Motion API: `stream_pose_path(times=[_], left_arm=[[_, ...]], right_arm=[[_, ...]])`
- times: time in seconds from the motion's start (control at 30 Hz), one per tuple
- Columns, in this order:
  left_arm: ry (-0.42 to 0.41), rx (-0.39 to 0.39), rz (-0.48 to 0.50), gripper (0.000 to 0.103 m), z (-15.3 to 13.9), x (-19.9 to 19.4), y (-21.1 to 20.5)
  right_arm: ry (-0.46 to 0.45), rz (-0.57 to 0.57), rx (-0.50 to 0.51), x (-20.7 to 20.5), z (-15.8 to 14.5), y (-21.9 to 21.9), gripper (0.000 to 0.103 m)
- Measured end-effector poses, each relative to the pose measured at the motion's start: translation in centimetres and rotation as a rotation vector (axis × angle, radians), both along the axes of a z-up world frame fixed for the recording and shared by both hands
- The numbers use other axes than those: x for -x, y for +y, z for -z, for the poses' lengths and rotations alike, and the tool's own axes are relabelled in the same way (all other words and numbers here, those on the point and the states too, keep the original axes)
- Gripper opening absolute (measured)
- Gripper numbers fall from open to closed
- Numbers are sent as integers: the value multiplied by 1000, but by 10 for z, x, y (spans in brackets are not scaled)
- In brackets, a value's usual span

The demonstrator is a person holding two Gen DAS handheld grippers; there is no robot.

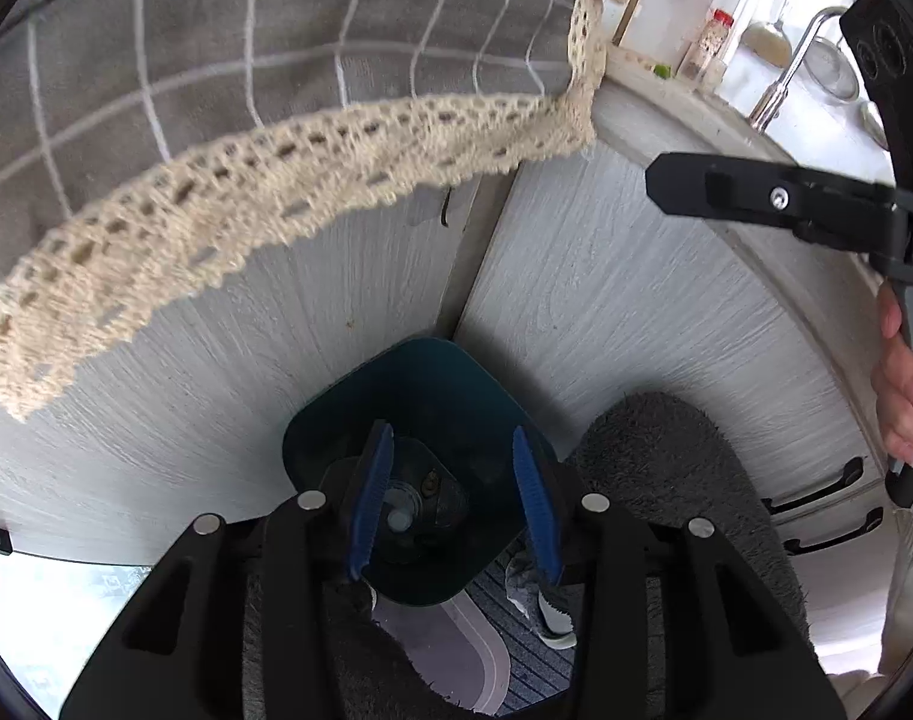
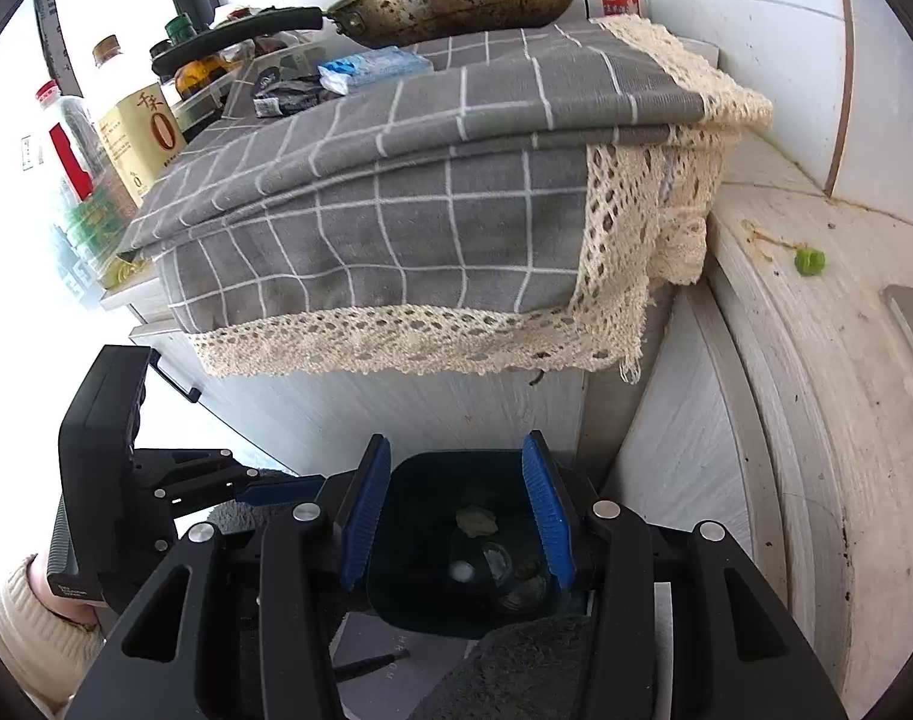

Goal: Collect trash
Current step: 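Raise both grippers out of the bin back over the counter cloth, then grasp the black snack packet with the left gripper while the right grasps the blue tissue pack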

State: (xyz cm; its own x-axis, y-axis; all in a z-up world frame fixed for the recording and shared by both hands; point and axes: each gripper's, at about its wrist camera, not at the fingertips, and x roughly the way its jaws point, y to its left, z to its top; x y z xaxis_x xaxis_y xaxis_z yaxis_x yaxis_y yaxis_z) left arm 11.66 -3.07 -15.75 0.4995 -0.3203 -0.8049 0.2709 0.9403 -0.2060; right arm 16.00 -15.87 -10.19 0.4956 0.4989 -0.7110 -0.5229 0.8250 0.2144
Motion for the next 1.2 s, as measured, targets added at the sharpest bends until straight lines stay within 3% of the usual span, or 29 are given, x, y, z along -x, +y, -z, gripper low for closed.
stream_pose_path(times=[0.13,0.23,0.37,0.63,0.83,0.93,1.0,1.1,1.2], left_arm=[[-123,-9,-5,43,-45,9,15],[-212,4,-69,44,-89,13,46],[-308,-50,-148,57,-134,7,76],[-406,-156,-244,61,-200,-31,123],[-434,-230,-255,61,-215,-86,143],[-393,-260,-268,60,-205,-119,154],[-362,-269,-276,57,-195,-137,163],[-329,-270,-287,50,-184,-154,173],[-305,-264,-296,50,-177,-165,179]], right_arm=[[-70,-17,-37,8,-23,3,49],[-125,-29,-50,8,-40,9,50],[-183,-49,-74,0,-64,20,54],[-280,-89,-132,-30,-110,52,60],[-246,-108,-195,-78,-116,73,64],[-244,-104,-164,-102,-117,86,81],[-244,-107,-153,-113,-118,93,86],[-238,-123,-146,-128,-121,100,90],[-233,-155,-123,-138,-121,110,92]])
